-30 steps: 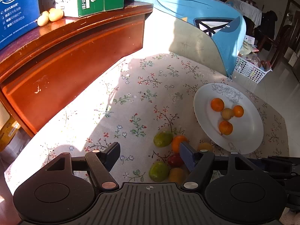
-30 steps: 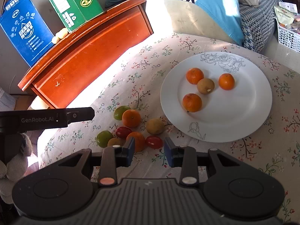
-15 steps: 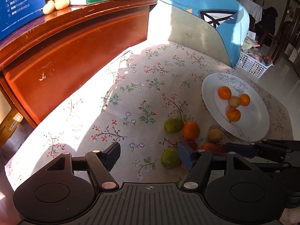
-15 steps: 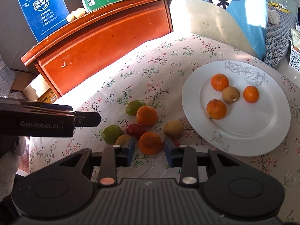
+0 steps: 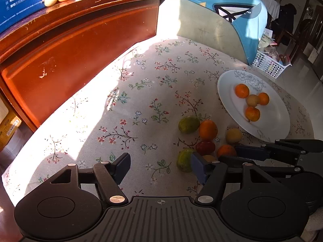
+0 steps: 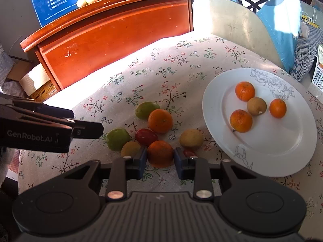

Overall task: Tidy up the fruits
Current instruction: 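Move both open grippers back to the remaining fruit pile, then grasp a green lime with the left gripper while the right gripper grasps a tangerine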

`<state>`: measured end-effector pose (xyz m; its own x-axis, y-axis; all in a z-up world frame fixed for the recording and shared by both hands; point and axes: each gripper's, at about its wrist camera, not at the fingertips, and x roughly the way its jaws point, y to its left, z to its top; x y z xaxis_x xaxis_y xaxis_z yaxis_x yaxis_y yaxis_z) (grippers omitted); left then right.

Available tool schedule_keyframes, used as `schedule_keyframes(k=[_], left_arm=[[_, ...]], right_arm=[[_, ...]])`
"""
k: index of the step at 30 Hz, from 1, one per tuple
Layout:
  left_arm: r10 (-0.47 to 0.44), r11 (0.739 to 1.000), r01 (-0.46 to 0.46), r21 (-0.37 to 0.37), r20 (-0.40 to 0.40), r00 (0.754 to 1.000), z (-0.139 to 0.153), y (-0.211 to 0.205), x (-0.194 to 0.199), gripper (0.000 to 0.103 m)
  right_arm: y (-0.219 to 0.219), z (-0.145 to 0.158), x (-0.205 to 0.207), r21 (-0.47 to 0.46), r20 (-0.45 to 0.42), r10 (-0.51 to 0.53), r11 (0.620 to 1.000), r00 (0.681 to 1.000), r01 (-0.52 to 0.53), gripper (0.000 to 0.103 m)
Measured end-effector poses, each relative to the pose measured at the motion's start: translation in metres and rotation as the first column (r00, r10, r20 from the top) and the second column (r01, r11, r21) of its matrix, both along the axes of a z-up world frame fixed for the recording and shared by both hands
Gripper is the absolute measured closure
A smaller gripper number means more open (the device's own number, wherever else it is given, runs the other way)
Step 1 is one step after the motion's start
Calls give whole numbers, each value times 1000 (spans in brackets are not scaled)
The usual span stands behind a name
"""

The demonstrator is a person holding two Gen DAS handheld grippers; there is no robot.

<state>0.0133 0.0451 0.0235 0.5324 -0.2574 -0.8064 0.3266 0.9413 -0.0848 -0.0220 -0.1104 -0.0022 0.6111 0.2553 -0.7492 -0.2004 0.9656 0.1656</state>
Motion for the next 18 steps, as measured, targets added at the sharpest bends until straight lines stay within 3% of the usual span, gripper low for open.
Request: schedule_keyframes(k=[8, 18], left_arm=[[-111, 989, 108, 103, 27, 993, -10, -9, -9, 39], [-235, 968, 229, 107, 50, 971, -24, -21, -10, 39]], right_arm=[[-21, 8, -6, 78, -46, -39, 996, 998, 42, 73], [-24, 8, -7, 103, -67, -53, 993, 996, 59, 73]])
